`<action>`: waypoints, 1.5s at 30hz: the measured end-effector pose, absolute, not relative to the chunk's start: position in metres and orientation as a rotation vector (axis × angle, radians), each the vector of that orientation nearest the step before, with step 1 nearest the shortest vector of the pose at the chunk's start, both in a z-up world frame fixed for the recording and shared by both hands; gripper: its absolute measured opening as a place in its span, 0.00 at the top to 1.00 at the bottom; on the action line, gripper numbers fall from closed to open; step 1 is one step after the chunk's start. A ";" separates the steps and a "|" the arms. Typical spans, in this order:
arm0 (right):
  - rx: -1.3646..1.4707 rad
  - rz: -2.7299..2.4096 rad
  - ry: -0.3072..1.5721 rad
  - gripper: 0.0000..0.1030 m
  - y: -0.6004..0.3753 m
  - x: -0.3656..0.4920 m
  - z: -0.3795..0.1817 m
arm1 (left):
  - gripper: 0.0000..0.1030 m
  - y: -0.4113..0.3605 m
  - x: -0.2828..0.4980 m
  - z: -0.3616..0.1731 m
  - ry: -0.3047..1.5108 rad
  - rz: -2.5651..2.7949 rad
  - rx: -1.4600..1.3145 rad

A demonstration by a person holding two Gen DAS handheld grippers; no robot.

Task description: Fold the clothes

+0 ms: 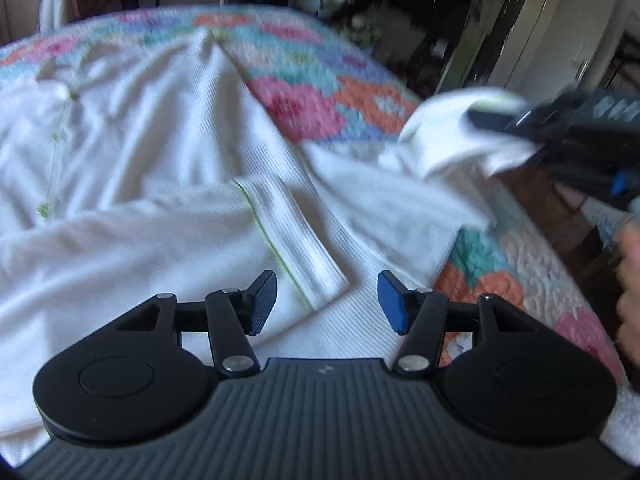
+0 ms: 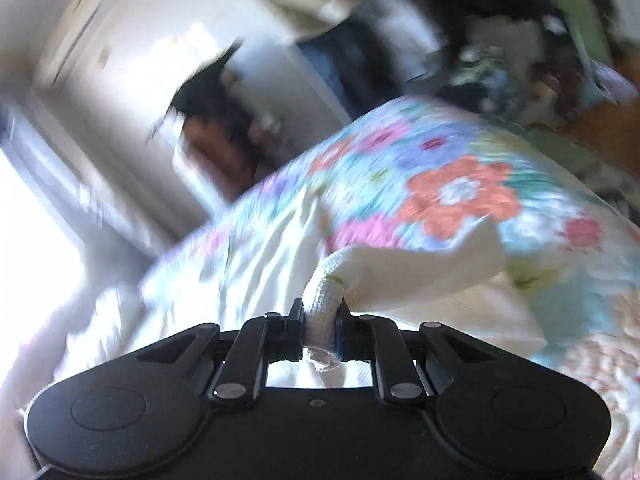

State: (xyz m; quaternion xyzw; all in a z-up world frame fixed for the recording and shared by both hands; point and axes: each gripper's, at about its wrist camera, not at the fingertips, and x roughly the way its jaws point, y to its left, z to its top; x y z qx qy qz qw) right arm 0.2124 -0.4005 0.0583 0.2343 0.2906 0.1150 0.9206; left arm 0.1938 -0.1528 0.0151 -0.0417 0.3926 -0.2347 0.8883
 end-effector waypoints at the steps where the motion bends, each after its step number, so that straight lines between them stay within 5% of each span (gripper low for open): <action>1: 0.450 0.265 0.611 0.84 -0.389 0.216 0.059 | 0.44 -0.146 0.190 0.018 0.793 -0.487 -0.103; 15: 0.474 0.543 0.734 0.84 -0.320 0.204 0.059 | 0.24 -0.133 0.171 0.041 0.639 -0.356 0.026; 20: 0.590 0.675 0.804 0.83 -0.323 0.218 0.042 | 0.73 -0.146 0.147 0.040 0.577 -0.373 0.199; 27: 0.565 0.695 0.862 0.73 -0.321 0.212 0.038 | 0.94 -0.142 0.146 0.027 0.643 -0.308 0.175; 30: 0.569 0.601 0.800 0.42 -0.336 0.208 0.047 | 0.94 -0.130 0.152 0.028 0.691 -0.223 0.188; 41: 0.789 0.139 0.757 0.41 -0.437 0.204 0.020 | 0.94 -0.073 0.163 0.018 0.758 -0.146 0.016; 45: 0.767 0.147 0.777 0.40 -0.430 0.207 0.018 | 0.94 -0.061 0.159 0.034 0.657 0.035 0.085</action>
